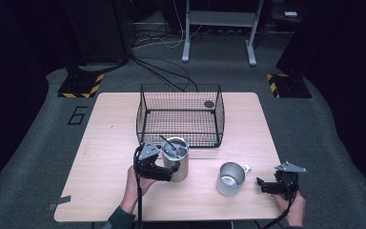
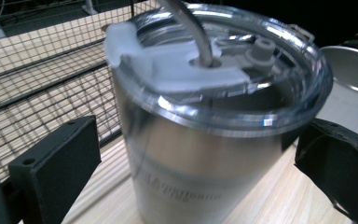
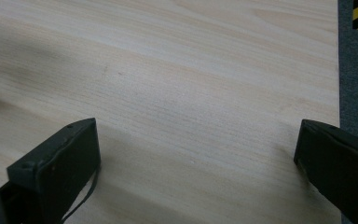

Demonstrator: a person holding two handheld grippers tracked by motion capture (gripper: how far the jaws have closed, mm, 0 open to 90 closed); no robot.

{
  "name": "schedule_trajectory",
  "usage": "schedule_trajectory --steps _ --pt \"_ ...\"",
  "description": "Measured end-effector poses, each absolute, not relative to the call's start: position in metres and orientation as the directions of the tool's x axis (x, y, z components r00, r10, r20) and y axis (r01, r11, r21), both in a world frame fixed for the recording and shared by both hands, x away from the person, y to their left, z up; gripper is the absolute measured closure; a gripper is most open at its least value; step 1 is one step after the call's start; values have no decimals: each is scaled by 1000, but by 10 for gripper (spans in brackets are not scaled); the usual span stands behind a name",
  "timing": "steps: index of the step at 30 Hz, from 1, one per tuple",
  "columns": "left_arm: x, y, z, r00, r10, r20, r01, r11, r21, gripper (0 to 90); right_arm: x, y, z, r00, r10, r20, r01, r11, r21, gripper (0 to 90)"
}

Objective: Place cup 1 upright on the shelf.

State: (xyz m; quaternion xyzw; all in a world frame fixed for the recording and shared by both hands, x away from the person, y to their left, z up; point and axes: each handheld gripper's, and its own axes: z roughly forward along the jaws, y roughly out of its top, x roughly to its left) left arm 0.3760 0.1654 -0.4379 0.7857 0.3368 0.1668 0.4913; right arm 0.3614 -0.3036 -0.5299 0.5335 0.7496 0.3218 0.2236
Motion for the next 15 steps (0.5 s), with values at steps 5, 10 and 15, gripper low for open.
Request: schedule_trajectory --steps 5,10,15 --pt "382 154 -437 725 685 -74 354 -278 893 0 361 -304 -530 -331 944 8 656 224 721 0" --pt "386 149 -437 723 686 -87 357 -262 897 0 361 -304 -530 -331 944 8 656 224 721 0" --pt "390 145 -440 711 697 -93 355 -242 903 0 361 -304 -530 -331 944 8 656 224 721 0"
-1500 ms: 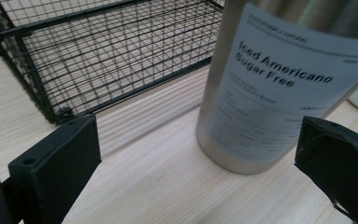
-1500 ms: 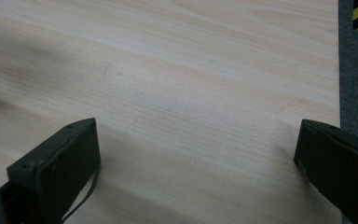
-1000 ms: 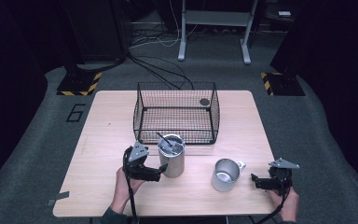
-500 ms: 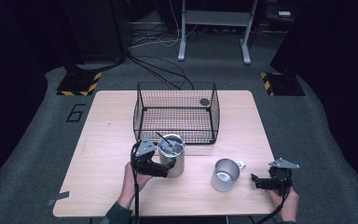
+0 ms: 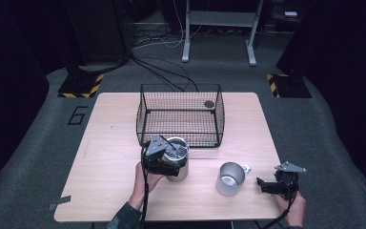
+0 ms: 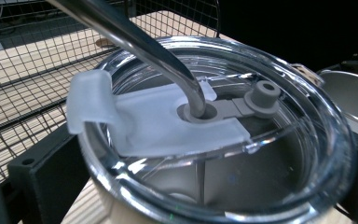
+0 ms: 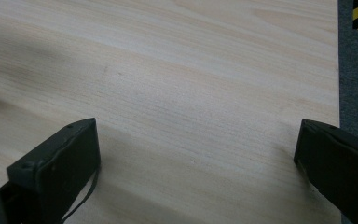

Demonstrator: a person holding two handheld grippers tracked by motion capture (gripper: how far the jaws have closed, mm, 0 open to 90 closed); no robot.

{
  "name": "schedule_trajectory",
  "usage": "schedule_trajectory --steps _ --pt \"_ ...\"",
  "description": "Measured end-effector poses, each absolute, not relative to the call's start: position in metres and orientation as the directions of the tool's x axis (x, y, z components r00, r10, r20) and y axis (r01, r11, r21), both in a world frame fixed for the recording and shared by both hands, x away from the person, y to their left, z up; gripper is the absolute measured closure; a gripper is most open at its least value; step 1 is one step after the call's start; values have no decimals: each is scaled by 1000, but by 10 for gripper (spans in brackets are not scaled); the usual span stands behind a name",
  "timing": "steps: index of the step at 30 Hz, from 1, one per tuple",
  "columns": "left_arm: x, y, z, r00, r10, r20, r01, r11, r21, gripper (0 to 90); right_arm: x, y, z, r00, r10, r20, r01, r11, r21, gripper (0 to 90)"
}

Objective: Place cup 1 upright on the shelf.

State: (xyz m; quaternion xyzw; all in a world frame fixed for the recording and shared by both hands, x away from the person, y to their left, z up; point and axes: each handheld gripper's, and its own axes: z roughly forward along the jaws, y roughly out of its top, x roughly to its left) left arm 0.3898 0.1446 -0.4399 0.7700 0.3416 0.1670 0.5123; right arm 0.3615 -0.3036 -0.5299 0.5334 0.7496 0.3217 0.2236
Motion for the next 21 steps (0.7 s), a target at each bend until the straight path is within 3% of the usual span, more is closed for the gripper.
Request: schedule_trajectory --steps 21 --pt "393 136 -443 701 711 -51 349 -280 894 30 361 -304 -530 -331 944 8 656 224 721 0"
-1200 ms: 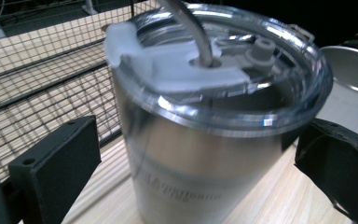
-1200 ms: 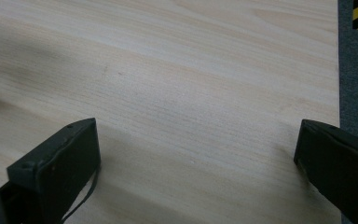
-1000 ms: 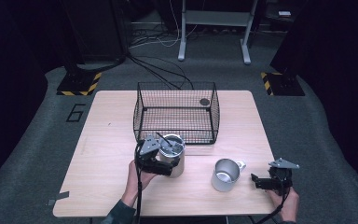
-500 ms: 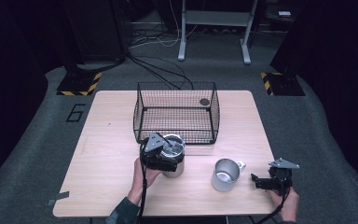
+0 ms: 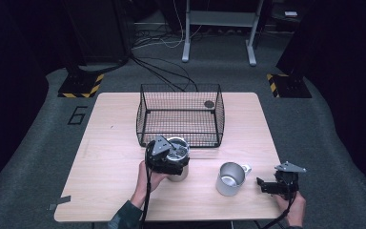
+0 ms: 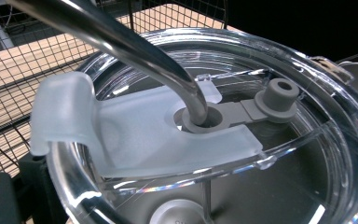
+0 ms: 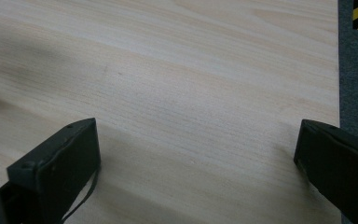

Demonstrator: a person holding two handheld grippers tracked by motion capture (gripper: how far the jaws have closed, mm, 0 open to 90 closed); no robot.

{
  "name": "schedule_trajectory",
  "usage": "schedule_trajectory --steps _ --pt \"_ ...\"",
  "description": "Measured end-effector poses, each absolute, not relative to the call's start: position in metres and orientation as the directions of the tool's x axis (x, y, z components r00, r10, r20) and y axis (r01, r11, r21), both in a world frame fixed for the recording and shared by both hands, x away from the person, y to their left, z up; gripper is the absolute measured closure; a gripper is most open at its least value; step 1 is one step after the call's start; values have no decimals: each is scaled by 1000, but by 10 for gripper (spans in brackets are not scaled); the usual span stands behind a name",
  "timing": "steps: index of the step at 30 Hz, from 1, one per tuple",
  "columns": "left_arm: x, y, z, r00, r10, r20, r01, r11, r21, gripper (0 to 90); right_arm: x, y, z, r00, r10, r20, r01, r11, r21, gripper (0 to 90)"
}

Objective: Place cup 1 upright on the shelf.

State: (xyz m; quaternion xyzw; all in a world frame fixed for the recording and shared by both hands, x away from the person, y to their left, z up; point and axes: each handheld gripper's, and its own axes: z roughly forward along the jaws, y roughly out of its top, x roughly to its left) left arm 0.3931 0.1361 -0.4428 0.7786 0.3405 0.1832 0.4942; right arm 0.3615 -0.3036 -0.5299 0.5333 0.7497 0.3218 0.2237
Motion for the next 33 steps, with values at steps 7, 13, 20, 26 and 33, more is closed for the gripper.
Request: schedule_trajectory --steps 7,13,20,26,33 --pt "393 137 -443 707 705 -50 343 -280 897 31 362 -304 -530 -330 944 7 657 225 720 0" --pt "389 141 -438 704 709 -37 320 -270 908 31 361 -304 -530 -330 944 7 657 225 720 0" --pt "385 149 -430 698 716 -23 303 -266 915 31 361 -304 -530 -331 944 8 656 224 721 0" --pt "382 154 -423 690 724 -3 293 -274 916 31 361 -304 -530 -331 944 8 656 224 721 0" --pt "382 158 -419 687 726 7 292 -284 913 31 361 -304 -530 -331 944 8 656 224 721 0"
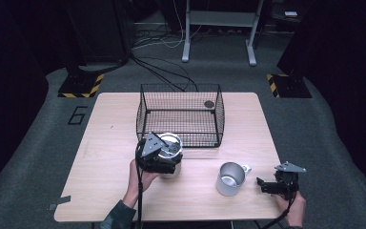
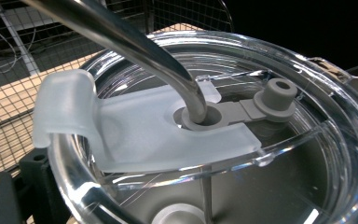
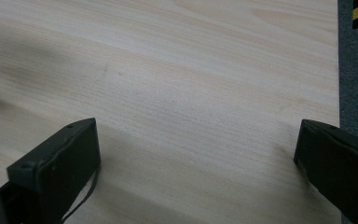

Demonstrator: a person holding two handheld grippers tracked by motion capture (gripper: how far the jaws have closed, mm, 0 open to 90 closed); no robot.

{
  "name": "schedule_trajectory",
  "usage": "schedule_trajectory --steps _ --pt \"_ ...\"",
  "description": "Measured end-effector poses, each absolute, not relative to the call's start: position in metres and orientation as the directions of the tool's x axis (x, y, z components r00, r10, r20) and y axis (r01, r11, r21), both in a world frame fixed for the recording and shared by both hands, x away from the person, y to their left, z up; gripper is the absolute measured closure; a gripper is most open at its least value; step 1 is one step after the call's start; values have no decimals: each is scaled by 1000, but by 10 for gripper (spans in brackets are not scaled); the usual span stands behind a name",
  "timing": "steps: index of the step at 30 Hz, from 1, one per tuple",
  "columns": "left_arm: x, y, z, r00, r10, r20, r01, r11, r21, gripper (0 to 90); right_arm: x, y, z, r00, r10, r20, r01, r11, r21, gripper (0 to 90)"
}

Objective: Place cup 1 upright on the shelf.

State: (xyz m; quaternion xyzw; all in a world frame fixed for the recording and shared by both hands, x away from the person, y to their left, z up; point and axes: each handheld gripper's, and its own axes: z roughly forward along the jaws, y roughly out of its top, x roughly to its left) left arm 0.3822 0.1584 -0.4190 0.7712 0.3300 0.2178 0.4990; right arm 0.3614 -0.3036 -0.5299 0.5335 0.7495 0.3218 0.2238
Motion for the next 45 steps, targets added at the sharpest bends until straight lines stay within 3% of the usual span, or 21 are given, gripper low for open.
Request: schedule_trajectory --steps 45 --pt "398 190 -359 633 772 53 228 -252 941 32 361 -304 -530 -326 945 5 654 222 723 0"
